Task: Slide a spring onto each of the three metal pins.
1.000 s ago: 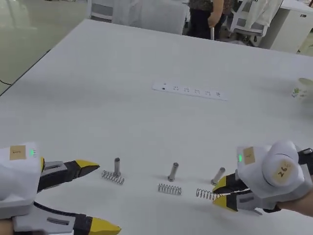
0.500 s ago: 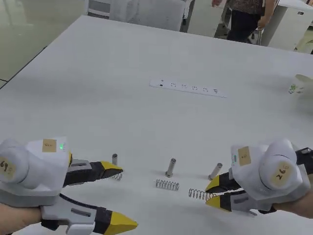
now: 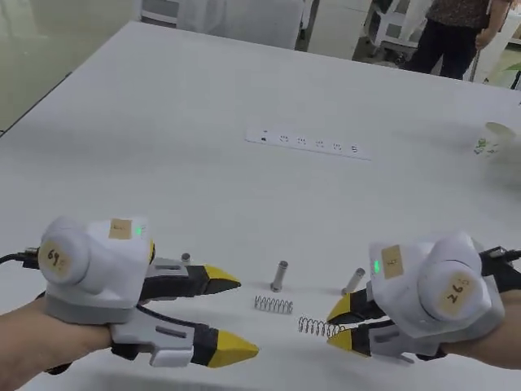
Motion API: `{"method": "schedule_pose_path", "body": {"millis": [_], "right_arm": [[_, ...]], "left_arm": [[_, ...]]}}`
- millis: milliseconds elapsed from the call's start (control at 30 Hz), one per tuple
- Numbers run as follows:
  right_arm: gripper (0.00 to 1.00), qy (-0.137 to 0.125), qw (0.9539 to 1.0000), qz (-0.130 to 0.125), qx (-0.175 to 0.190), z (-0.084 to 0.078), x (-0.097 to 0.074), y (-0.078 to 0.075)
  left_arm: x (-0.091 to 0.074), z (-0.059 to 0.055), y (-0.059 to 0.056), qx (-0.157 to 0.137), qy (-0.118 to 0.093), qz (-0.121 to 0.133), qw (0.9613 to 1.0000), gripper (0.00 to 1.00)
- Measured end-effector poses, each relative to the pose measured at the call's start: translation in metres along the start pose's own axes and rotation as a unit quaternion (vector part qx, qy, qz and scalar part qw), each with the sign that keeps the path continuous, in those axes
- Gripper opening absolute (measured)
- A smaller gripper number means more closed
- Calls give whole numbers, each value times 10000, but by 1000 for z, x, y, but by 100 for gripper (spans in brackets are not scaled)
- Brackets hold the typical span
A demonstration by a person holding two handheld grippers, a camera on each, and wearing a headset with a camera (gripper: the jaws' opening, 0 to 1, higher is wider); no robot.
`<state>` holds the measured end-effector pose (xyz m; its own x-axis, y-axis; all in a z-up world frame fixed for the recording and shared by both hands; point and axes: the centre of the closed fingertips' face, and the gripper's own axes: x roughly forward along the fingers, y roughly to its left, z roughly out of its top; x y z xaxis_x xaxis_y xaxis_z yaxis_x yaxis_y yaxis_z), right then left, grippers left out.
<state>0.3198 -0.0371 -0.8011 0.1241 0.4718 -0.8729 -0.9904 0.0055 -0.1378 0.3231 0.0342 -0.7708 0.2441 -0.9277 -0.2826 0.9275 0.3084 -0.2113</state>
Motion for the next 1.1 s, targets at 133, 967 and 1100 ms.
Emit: {"method": "schedule_pose_path", "body": {"millis": [133,967,1100], "right_arm": [[8,-39,10000,12,3,4,-1,2],[8,-188,9997,57,-137,18,-2,4],[8,-217,9996,60,-158,19,-4,4]], "left_arm": [[10,0,-3,93,47,-148,9998,39],[45,4,-15,566,207,-653,9960,15],[46,5,-16,544,161,-668,9962,13]]}}
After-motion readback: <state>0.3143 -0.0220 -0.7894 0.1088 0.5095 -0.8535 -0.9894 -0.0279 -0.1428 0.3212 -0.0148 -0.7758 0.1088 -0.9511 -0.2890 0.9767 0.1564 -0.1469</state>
